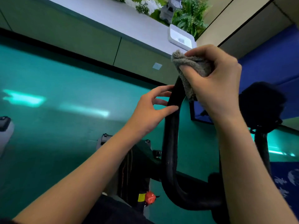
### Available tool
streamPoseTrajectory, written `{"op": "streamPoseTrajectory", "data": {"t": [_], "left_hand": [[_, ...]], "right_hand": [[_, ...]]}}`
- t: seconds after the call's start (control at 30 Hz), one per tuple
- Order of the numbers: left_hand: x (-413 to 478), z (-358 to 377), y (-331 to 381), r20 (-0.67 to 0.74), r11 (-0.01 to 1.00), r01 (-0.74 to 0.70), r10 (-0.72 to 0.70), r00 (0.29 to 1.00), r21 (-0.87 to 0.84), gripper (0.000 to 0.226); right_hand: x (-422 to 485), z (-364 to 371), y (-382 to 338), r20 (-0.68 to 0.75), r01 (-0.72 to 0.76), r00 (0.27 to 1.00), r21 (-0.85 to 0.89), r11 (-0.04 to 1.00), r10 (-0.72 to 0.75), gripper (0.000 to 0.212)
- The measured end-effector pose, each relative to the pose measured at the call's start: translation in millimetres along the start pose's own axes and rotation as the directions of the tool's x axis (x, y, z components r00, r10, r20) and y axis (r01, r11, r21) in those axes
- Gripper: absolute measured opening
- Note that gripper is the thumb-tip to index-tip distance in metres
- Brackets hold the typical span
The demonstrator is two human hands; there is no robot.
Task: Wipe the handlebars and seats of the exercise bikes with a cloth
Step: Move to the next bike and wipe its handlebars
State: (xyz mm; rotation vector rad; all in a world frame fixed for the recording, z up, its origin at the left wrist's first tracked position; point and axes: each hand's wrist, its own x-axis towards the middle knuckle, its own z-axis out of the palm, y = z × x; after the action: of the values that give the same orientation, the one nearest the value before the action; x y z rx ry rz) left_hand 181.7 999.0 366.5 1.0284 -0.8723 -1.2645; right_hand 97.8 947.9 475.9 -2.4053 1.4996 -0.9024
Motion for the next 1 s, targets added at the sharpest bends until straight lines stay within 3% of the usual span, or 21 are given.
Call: {"op": "streamPoseTrajectory", "data": {"t": [0.1, 0.2, 0.3, 0.4, 0.53, 0.63, 0.8, 1.0], "left_hand": [[-2.0, -0.7, -0.3, -0.004, 0.999, 0.014, -0.014, 1.0, -0.031, 0.046], [-6.9, -0.6, -4.5, -0.009, 0.996, 0.046, -0.047, 0.999, -0.073, 0.043], [-12.2, -1.9, -10.6, -0.01, 0.988, 0.071, -0.073, 0.997, -0.133, 0.04], [-13.1, -3.5, -15.4, -0.004, 0.979, 0.096, -0.098, 0.995, -0.18, 0.041], [-16.5, -8.0, -20.4, 0.032, 0.975, 0.115, -0.111, 0.993, -0.191, 0.039], [-28.1, -11.9, -25.2, 0.066, 0.973, 0.15, -0.141, 0.988, -0.178, 0.036], [-46.6, -7.3, -29.1, 0.072, 0.962, 0.216, -0.207, 0.976, -0.165, 0.045], [-48.0, -5.7, -23.0, 0.069, 0.973, 0.214, -0.208, 0.976, -0.086, 0.044]], "right_hand": [[-0.8, 6.2, -2.5, 0.122, 0.077, 0.991, -0.152, 0.985, -0.059, 0.016], [-14.6, 10.5, -1.8, 0.222, 0.082, 0.974, -0.191, 0.978, -0.038, 0.019], [-15.0, 9.8, -3.6, 0.168, 0.091, 0.983, -0.141, 0.986, -0.067, 0.018], [-9.9, 14.2, -3.7, 0.149, 0.148, 0.982, -0.22, 0.964, -0.116, 0.018], [-25.3, 27.1, -3.9, 0.301, 0.202, 0.948, -0.311, 0.929, -0.105, 0.016], [-43.1, 30.9, 0.0, 0.406, 0.218, 0.908, -0.244, 0.945, -0.104, 0.015], [-48.8, 17.4, 7.0, 0.131, 0.147, 0.981, -0.049, 0.988, -0.139, 0.019], [-94.5, 13.4, 20.9, 0.088, -0.123, 0.99, 0.18, 0.976, 0.108, 0.019]]}}
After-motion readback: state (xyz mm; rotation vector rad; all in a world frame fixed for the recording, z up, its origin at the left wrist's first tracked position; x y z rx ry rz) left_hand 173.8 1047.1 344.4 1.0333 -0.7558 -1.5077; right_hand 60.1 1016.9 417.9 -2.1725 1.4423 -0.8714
